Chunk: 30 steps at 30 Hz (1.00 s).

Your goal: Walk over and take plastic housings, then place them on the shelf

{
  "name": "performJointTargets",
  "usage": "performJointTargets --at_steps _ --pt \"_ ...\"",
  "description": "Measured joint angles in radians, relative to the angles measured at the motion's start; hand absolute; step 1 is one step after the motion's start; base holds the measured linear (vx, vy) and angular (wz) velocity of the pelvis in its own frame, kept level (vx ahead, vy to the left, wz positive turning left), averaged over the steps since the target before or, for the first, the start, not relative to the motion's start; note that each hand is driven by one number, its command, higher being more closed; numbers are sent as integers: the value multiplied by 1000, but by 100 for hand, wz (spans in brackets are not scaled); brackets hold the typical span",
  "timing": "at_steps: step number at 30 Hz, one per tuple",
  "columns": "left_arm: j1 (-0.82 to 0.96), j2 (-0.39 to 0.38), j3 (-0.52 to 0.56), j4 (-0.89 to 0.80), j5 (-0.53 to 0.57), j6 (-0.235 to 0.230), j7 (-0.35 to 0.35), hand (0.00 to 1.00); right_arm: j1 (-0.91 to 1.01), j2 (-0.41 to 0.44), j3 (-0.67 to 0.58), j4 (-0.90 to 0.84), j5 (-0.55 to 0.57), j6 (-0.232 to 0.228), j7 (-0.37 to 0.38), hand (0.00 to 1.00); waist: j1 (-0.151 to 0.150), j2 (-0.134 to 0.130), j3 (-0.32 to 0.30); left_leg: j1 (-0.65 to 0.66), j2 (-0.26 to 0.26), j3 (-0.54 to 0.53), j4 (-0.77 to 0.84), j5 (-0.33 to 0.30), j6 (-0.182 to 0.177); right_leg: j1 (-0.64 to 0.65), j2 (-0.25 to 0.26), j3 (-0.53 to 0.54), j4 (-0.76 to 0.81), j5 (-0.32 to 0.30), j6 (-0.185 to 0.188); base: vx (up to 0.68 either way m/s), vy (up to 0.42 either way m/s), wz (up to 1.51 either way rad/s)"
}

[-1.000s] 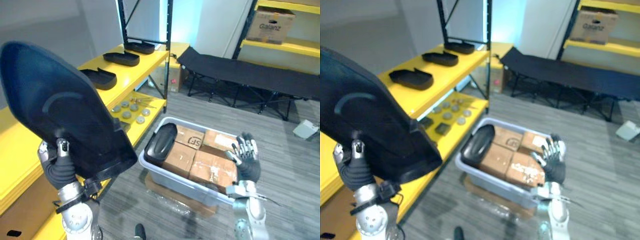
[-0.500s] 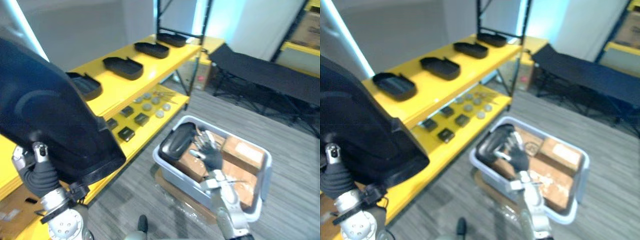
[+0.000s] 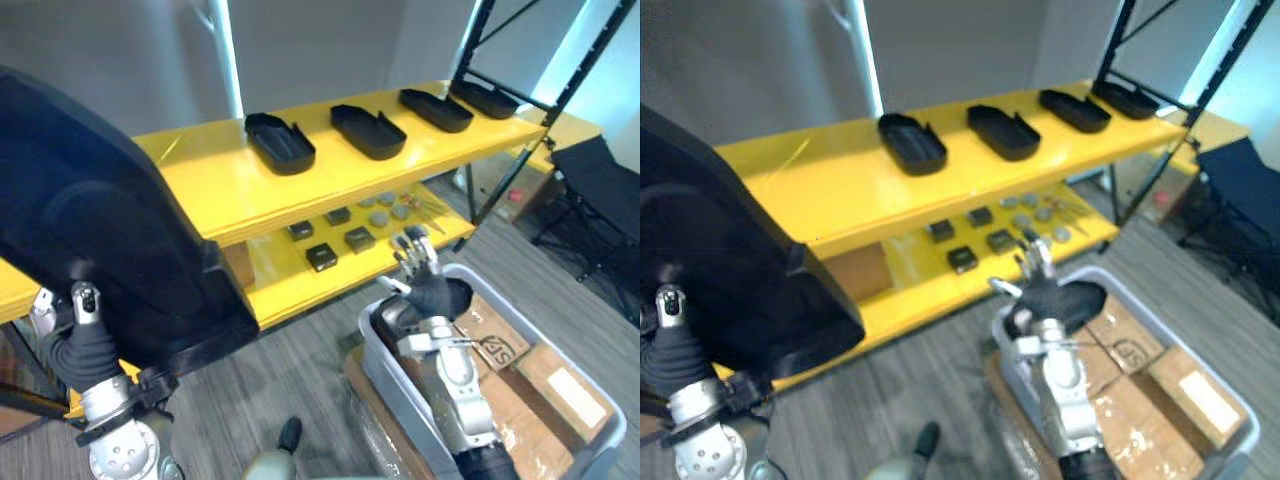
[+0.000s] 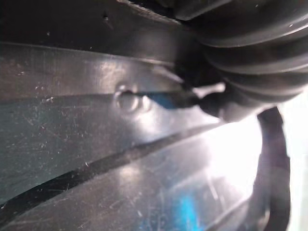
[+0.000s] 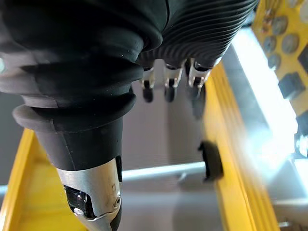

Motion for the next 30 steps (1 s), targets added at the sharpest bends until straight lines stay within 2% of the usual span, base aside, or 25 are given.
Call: performJointTargets --at_steps 5,7,8,9,10,11,12,13,14,15,16,17,20,22,26,27,28,29,30 --pt "9 0 0 0 10 1 12 100 1 -4 -19 0 17 -12 74 0 -16 6 4 3 4 -8 4 2 -3 1 0 -3 24 -13 -5 -9 -45 5" --pt "17 0 -4 4 7 2 10 100 11 -1 -34 -2 25 -13 83 0 -30 22 22 -6 -4 -5 -1 -21 6 18 -1 -56 46 -28 0 -54 -45 58" --pt "14 1 -10 13 3 2 2 100 29 0 -48 -9 25 -15 82 0 -35 33 29 -14 -2 40 0 -49 34 30 -3 -86 38 -28 1 -50 -54 131" --pt "-8 1 -30 44 -9 0 -20 100 69 -3 -87 -38 24 -21 72 0 -53 25 37 -24 0 151 20 -108 116 71 -10 -172 10 -18 13 -35 -48 161" --pt "-21 2 -44 66 -21 -2 -30 100 86 -4 -112 -51 23 -24 71 0 -63 30 47 -41 4 216 50 -137 152 91 -12 -216 -1 -13 18 -87 -36 216" --pt "-40 1 -66 108 -31 -3 -47 100 111 -10 -152 -76 22 -31 58 0 -75 56 62 -74 34 338 104 -179 147 117 -8 -282 -7 -14 19 -90 11 193" --pt "-36 0 -81 142 -33 -3 -54 100 124 -21 -173 -80 20 -35 46 0 -82 77 72 -94 57 429 137 -209 111 136 -8 -335 -14 -22 16 -97 39 166" --pt "-31 0 -87 154 -33 -3 -57 100 134 -26 -184 -76 11 -39 41 0 -81 76 74 -103 64 463 141 -214 103 137 -18 -358 -25 -31 5 -15 61 121" --pt "-17 2 -85 157 -34 -4 -57 100 142 -23 -187 -61 -10 -52 32 0 -76 79 74 -124 70 484 174 -202 121 138 -33 -387 -14 -48 8 39 62 62" --pt "-1 1 -81 155 -41 -5 -54 100 147 -15 -181 -53 -25 -64 32 0 -59 98 65 -107 75 485 200 -180 119 135 -40 -379 15 -66 18 74 38 43" --pt "4 2 -81 155 -47 -6 -54 100 153 -13 -179 -53 -27 -77 33 0 -59 103 65 -101 78 493 191 -138 107 135 -41 -374 30 -77 25 91 17 17" --pt "12 4 -81 155 -63 -11 -54 100 155 -10 -166 -42 -32 -93 31 0 -56 98 66 -91 74 489 184 -72 106 139 -58 -374 68 -96 40 103 16 21" --pt "12 21 -87 150 -69 -15 -52 100 141 3 -143 -36 -46 -101 24 0 -56 55 80 -88 28 479 177 -75 110 140 -92 -316 93 -93 40 118 58 31" --pt "7 39 -87 150 -69 -19 -49 100 123 9 -143 -35 -46 -102 6 0 -55 38 90 -104 14 474 200 -96 119 131 -107 -294 116 -92 40 104 90 26" --pt "-32 39 -86 150 -66 -20 -45 100 91 16 -145 -21 -87 -104 -48 0 -53 29 101 -151 -1 473 335 -211 133 133 -145 -263 174 -85 44 104 105 14" --pt "-45 39 -85 150 -62 -20 -47 100 92 18 -145 -15 -97 -110 -69 0 -53 29 101 -152 -4 472 356 -233 136 128 -156 -246 207 -77 32 107 155 19" --pt "-61 39 -84 150 -59 -20 -50 100 92 22 -149 -13 -106 -111 -89 0 -54 32 102 -142 -10 469 356 -246 142 105 -176 -219 282 -55 -1 135 207 18" --pt "-73 39 -84 151 -57 -20 -58 100 94 29 -152 -13 -108 -115 -106 0 -55 32 103 -113 -19 471 321 -248 141 61 -209 -185 387 -11 -50 162 211 15" --pt "-79 40 -84 151 -44 -20 -61 100 95 40 -162 -13 -127 -130 -126 0 -56 31 104 -64 -24 484 261 -248 140 1 -251 -144 517 73 -115 155 173 8"
